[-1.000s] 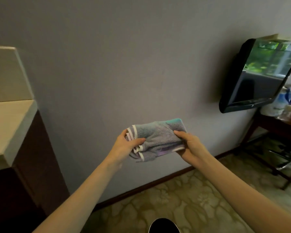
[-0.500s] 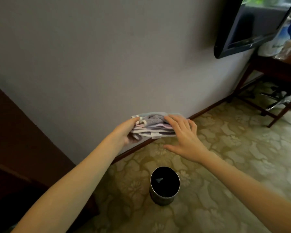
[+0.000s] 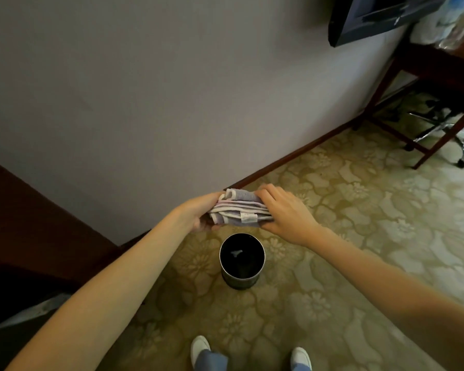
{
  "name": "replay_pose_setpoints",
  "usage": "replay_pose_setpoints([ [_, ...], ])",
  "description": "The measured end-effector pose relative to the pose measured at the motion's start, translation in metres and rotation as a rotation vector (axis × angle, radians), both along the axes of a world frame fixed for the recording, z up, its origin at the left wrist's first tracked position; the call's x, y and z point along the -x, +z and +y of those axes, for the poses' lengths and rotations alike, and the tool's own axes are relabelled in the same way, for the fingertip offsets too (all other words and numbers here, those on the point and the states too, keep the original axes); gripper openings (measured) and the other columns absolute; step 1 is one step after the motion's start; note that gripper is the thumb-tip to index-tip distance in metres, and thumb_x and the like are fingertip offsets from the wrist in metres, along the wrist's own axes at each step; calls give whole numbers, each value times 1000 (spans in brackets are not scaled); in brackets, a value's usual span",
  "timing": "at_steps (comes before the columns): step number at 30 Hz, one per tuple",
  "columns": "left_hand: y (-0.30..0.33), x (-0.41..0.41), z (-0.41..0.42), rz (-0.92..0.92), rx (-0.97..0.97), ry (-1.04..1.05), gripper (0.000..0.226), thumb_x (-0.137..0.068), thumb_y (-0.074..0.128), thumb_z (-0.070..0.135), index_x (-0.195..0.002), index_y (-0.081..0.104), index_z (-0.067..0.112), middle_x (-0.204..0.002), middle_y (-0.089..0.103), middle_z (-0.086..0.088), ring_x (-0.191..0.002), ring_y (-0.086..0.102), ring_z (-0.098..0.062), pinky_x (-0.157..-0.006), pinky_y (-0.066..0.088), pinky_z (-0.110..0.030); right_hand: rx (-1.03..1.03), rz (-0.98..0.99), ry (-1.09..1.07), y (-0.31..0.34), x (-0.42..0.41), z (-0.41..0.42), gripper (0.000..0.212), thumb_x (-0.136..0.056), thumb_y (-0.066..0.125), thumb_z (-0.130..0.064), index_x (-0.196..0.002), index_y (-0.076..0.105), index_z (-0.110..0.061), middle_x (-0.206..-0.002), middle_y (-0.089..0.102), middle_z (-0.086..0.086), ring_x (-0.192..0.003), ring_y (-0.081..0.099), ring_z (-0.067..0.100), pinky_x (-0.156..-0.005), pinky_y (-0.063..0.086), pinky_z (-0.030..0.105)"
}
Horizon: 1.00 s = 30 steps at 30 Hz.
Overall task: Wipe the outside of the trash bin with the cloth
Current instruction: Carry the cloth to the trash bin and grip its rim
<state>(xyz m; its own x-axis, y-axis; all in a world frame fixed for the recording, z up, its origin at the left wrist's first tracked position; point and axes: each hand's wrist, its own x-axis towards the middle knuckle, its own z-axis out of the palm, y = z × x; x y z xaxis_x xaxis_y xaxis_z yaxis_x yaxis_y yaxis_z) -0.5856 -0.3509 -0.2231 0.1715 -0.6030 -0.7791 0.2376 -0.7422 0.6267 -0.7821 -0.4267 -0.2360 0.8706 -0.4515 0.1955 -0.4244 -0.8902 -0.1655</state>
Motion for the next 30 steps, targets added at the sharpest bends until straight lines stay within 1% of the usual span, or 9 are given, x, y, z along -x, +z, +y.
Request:
replay_pose_setpoints([
  [5, -40, 61, -7, 95, 42, 138, 31, -88, 53, 48, -89, 62, 18, -77, 63, -6, -59, 61, -16, -53, 49, -23, -137, 41, -38, -26, 59, -28, 46, -75, 69, -27, -114, 51, -10, -105, 55, 6, -93, 52, 27, -74, 43, 38],
  [9, -85, 99, -5, -16, 94, 427, 22, -93, 48, 25, -95, 64, 10, -70, 69, -3, -58, 63, -14, -49, 50, -20, -372, 27, -107, -61, 101, -50, 60, -78, 66, -17, -131, 42, -7, -115, 53, 10, -104, 50, 29, -82, 45, 45],
  [12, -122, 109, 3, -66, 76, 562, 19, -94, 46, 15, -90, 64, 9, -68, 68, -2, -58, 61, -13, -53, 49, -23, -512, 33, -228, -97, 118, -58, 39, -77, 65, -10, -112, 49, -2, -105, 52, 13, -96, 51, 32, -73, 43, 40],
  [15, -169, 108, 9, -150, 53, 557, 23, -95, 43, 10, -88, 65, 10, -68, 67, -3, -57, 61, -12, -56, 47, -22, -634, 47, -361, -142, 124, -62, 23, -77, 66, -8, -89, 47, -5, -91, 45, 8, -84, 47, 29, -64, 34, 34],
  [17, -208, 105, 11, -214, 39, 530, 26, -96, 41, 9, -87, 65, 10, -68, 66, -2, -55, 61, -9, -53, 46, -20, -709, 22, -458, -180, 125, -63, 26, -76, 67, -6, -82, 42, -8, -86, 42, 7, -77, 46, 28, -60, 28, 31],
  [22, -333, 92, 20, -337, 8, 397, 26, -97, 43, 13, -86, 66, 11, -67, 65, -1, -53, 60, -6, -49, 44, -16, -849, -108, -699, -300, 122, -56, 23, -78, 69, -9, -87, 47, -9, -91, 51, 10, -82, 50, 25, -66, 36, 32],
  [24, -389, 84, 24, -398, 7, 336, 26, -96, 44, 15, -82, 66, 15, -66, 66, 0, -56, 61, -8, -53, 44, -19, -885, -174, -769, -357, 119, -55, 24, -78, 69, -9, -90, 47, -9, -89, 54, 8, -81, 51, 23, -64, 38, 31],
  [27, -468, 70, 23, -552, 45, 268, 26, -94, 46, 15, -76, 64, 21, -65, 66, 2, -58, 61, -10, -60, 46, -28, -940, -300, -871, -444, 113, -54, 27, -79, 65, -7, -96, 44, -11, -81, 53, -6, -74, 52, 17, -57, 39, 29],
  [30, -531, 61, 8, -634, 193, 213, 25, -94, 46, 16, -79, 64, 26, -70, 67, 3, -67, 64, -14, -68, 51, -30, -927, -436, -951, -530, 106, -58, 31, -80, 63, -7, -104, 42, -9, -86, 52, -5, -79, 53, 19, -65, 40, 31],
])
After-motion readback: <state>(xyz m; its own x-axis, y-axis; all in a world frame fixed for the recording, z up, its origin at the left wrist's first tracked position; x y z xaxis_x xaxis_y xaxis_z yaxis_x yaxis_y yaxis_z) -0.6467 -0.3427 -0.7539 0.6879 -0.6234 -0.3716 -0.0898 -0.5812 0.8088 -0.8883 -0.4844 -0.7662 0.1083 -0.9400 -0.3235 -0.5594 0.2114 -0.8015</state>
